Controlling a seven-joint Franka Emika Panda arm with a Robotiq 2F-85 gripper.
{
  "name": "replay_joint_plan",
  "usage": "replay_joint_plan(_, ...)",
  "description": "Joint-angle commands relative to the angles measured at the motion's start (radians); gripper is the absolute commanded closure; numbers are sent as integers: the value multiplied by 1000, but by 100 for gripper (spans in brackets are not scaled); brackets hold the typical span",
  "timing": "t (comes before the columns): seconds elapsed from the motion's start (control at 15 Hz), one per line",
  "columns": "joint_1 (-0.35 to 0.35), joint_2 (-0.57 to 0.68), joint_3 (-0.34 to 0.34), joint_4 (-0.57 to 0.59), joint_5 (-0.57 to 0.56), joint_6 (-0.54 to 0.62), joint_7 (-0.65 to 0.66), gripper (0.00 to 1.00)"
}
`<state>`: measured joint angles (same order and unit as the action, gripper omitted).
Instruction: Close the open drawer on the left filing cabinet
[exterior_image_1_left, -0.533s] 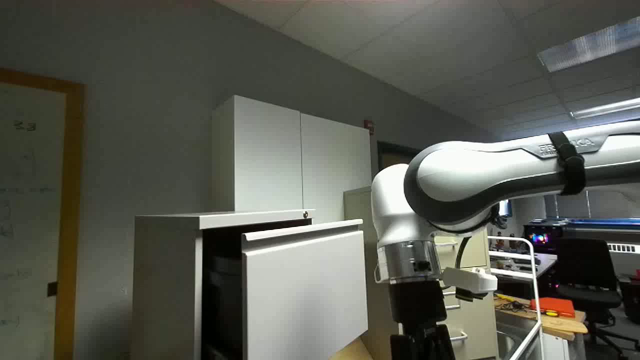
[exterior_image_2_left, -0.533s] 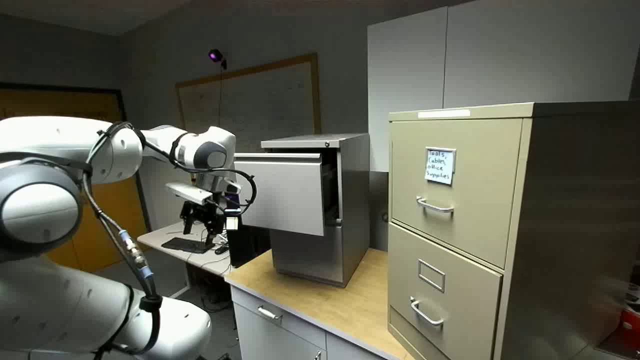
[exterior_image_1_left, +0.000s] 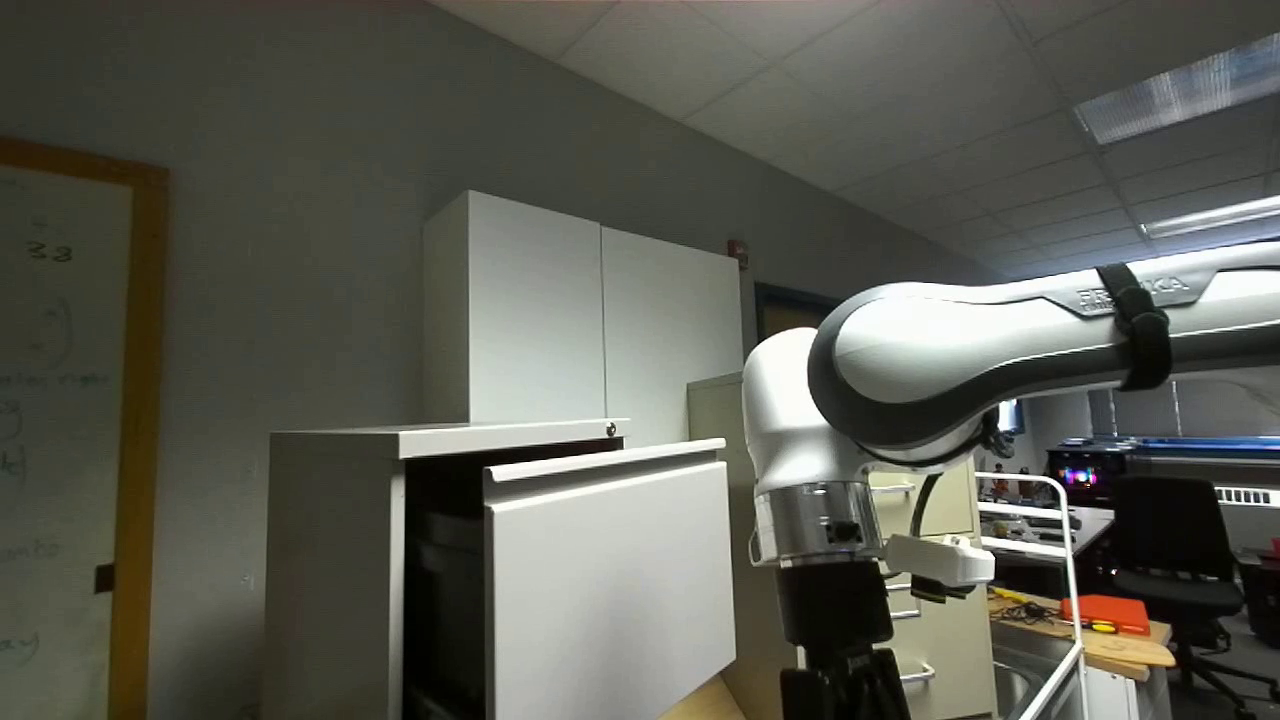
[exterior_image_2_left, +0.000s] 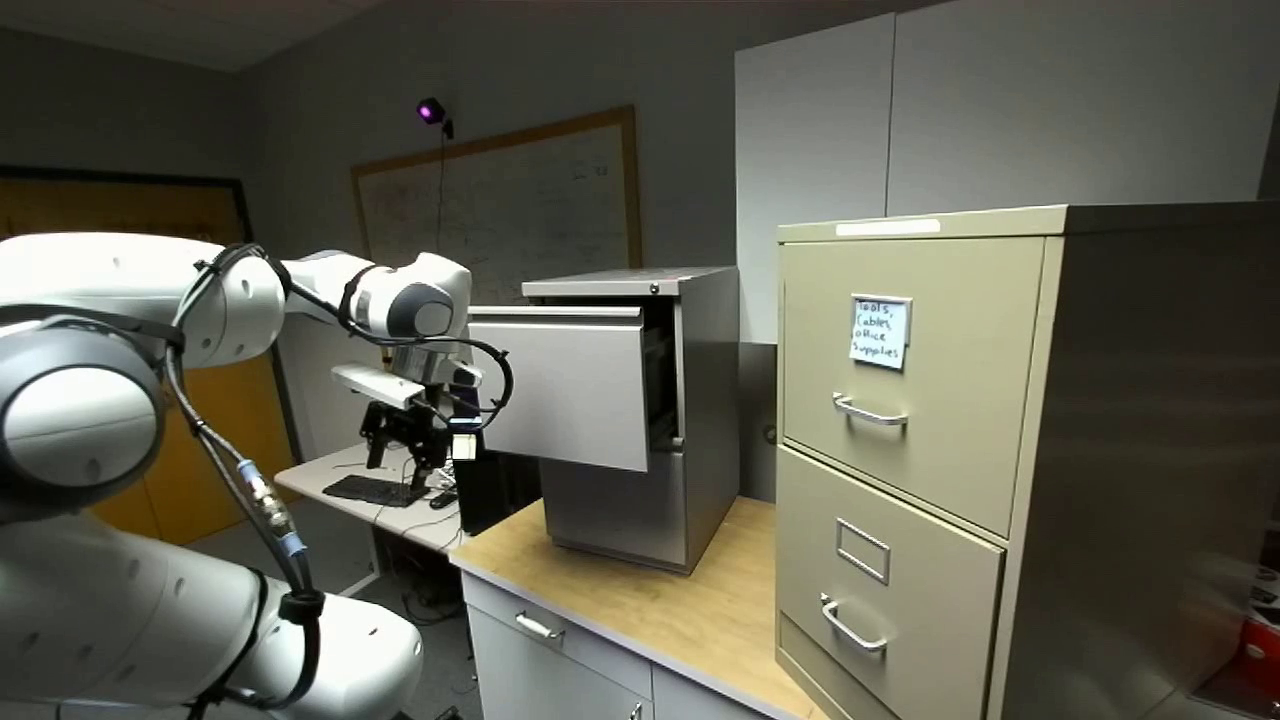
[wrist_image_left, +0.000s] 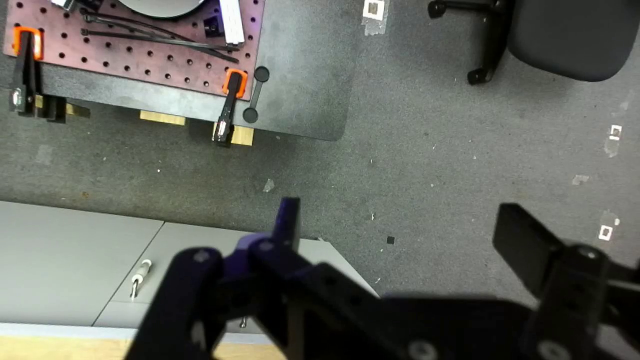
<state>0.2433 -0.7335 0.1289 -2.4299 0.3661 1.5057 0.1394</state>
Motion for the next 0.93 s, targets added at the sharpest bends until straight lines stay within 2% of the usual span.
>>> replay_joint_plan(0.0,-35,-2,25,3,13,-9,-17,0)
replay_joint_plan(0.33,-40,-10,21,-11,16,-13,-13,0)
replay_joint_plan(0.6,-67,-22,57,-33,-10,-5,25,0)
replay_joint_plan(0.87,-100,-11,139,-14,-53,124,84,0)
